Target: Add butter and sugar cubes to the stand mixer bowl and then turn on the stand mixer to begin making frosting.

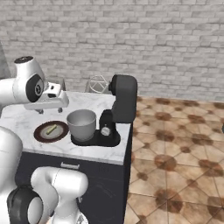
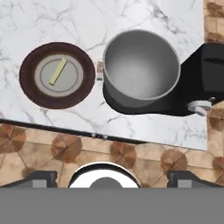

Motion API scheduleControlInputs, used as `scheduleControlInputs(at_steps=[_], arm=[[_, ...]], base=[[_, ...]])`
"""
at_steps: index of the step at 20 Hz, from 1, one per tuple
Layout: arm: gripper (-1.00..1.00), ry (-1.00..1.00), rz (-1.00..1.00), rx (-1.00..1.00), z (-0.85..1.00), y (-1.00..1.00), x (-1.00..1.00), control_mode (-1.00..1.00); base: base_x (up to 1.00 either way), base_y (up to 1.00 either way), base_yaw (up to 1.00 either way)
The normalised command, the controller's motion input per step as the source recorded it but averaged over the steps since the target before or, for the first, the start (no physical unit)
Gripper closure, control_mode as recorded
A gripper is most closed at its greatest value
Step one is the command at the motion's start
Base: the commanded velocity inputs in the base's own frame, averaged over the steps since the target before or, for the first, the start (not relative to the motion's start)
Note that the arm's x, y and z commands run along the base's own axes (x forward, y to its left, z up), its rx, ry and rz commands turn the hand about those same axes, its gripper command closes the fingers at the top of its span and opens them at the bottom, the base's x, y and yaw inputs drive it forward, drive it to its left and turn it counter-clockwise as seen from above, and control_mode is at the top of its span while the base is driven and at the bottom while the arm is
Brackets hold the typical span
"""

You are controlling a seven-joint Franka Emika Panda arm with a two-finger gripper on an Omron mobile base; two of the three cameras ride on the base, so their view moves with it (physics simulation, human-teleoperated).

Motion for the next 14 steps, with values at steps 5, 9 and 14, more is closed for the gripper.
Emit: scheduleControlInputs(at_steps=[5, 9, 14], arm=[[-1.0, 0.06, 0.08, -0.16, 0.0, 0.7, 0.01, -1.0], [-1.0, 0.1, 0.1, -0.22, -0.03, 0.62, 0.15, -1.0], [-1.0, 0.05, 0.08, -0.18, -0.09, 0.25, 0.21, -1.0]], base=[[0.0, 0.0, 0.0], [0.0, 0.0, 0.0], [0.0, 0.0, 0.0]])
